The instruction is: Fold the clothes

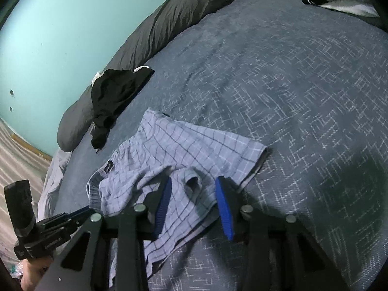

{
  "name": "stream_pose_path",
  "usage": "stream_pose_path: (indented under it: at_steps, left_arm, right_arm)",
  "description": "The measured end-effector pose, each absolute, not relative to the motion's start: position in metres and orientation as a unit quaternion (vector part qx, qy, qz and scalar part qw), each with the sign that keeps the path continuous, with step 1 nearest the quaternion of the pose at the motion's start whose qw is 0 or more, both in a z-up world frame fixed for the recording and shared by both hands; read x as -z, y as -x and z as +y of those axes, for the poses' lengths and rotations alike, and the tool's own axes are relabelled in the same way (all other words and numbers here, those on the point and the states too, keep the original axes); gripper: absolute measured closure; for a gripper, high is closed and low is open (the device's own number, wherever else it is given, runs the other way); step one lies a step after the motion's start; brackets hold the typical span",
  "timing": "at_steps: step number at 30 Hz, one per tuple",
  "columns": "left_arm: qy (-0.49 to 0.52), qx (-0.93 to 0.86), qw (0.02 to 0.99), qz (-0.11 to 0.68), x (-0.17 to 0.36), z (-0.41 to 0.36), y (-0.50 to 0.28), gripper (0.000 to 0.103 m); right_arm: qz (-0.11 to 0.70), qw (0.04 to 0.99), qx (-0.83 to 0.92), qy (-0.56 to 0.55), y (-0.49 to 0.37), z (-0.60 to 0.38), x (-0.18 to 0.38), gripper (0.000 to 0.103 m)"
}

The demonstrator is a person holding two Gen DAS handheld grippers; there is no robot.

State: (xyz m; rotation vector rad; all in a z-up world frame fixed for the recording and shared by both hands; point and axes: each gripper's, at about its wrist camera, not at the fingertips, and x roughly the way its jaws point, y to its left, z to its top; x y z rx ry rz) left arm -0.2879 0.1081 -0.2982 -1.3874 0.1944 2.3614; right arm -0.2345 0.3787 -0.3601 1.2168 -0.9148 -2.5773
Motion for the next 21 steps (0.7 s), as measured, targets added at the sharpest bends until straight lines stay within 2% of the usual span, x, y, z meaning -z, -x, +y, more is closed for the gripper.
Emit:
stream_pose_path:
  at_steps: [2, 5, 13, 15, 16, 17, 21]
  left_arm:
    - [0.494, -0.844, 0.198, 0.07, 0.297, 0.108, 0.288, 0.095]
    - [0.491, -0.845, 0.199, 0.068, 0.294, 0.107, 0.29, 0.096]
    - [0.486, -0.848, 0.198, 0.067, 0.287, 0.104, 0.293, 0.097]
    - [0.486, -0.849, 0.197, 0.065, 0.287, 0.103, 0.294, 0.097]
    - [0.485, -0.85, 0.196, 0.064, 0.287, 0.103, 0.294, 0.097]
    - [0.485, -0.85, 0.196, 0.063, 0.287, 0.102, 0.295, 0.097]
    - [0.482, -0.852, 0.195, 0.059, 0.284, 0.1, 0.297, 0.097]
  right_arm:
    - [-0.299, 0.075, 0.86, -0.407, 0.235, 0.377, 0.36, 0.082]
    - [-0.293, 0.08, 0.863, -0.404, 0.234, 0.376, 0.358, 0.088]
    - [-0.288, 0.059, 0.865, -0.407, 0.233, 0.379, 0.356, 0.091]
    - [-0.287, 0.049, 0.865, -0.408, 0.233, 0.378, 0.354, 0.084]
    - [-0.287, 0.047, 0.866, -0.407, 0.232, 0.378, 0.353, 0.07]
    - [-0.287, 0.047, 0.867, -0.404, 0.232, 0.378, 0.351, 0.064]
    - [-0.265, 0.051, 0.877, -0.398, 0.233, 0.372, 0.346, 0.064]
